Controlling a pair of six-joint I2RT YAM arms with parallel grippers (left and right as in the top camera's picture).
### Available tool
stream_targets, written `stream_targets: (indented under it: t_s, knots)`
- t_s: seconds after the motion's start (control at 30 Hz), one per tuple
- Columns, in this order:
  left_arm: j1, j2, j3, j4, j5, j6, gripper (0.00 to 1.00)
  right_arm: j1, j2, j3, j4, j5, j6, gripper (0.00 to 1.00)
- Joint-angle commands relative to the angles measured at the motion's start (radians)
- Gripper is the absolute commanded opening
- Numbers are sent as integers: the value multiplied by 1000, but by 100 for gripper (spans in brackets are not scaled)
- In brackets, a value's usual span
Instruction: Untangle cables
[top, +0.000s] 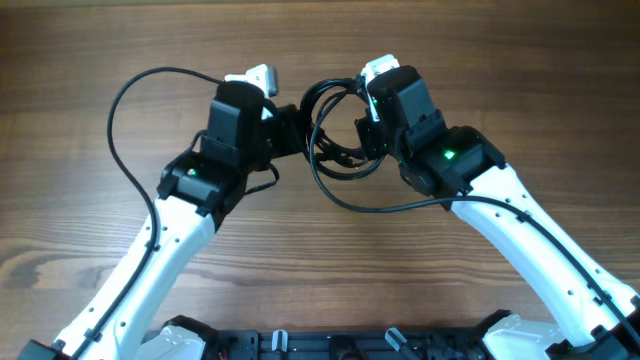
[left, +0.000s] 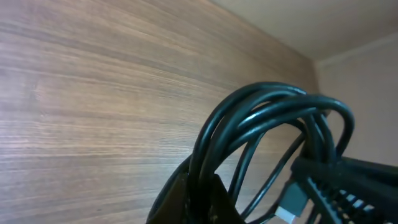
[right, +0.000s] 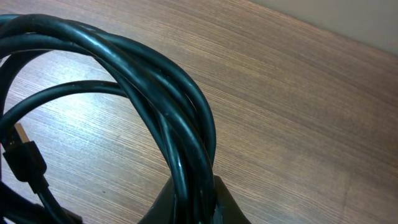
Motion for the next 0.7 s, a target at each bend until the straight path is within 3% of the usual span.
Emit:
stream_targets:
  t_s: [0.0,0.4,0.67]
  knots:
    - [72,5,18,18,125,-94,4,7,-2,1,6,-11,1,4]
    - [243,4,18,18,391,-143,4,6,23,1,5,-11,1,5]
    - [343,3,18,18,456,-176,4,6,23,1,-2,5,1,5]
